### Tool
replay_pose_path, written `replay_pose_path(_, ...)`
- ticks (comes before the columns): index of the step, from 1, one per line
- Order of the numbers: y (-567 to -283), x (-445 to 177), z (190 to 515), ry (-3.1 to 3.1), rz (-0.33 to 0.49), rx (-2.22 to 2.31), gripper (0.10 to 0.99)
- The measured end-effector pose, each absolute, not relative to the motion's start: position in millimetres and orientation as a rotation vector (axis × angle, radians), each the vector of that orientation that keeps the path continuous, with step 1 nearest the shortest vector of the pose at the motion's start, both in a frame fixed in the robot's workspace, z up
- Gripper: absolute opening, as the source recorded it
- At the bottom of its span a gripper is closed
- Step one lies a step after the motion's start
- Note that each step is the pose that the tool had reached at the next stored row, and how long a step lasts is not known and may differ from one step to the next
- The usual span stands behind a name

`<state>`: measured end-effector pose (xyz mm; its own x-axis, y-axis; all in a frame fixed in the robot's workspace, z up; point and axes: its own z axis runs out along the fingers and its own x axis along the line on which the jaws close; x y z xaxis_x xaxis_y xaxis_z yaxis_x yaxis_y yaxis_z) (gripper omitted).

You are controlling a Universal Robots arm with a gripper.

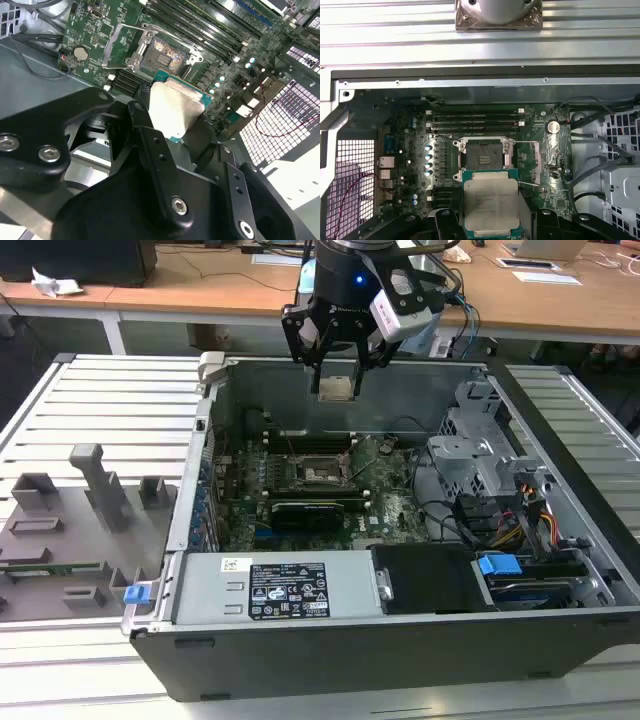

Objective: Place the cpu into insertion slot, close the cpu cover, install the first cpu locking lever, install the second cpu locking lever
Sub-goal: 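Place the cpu into insertion slot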

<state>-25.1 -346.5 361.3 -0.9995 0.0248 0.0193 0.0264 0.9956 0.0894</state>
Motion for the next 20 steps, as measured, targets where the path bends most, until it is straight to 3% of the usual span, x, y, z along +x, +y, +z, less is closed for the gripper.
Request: replay_pose_path(20, -346.5, -25.2, 361.0, -3.115, -0.142, -0.278, 0.533)
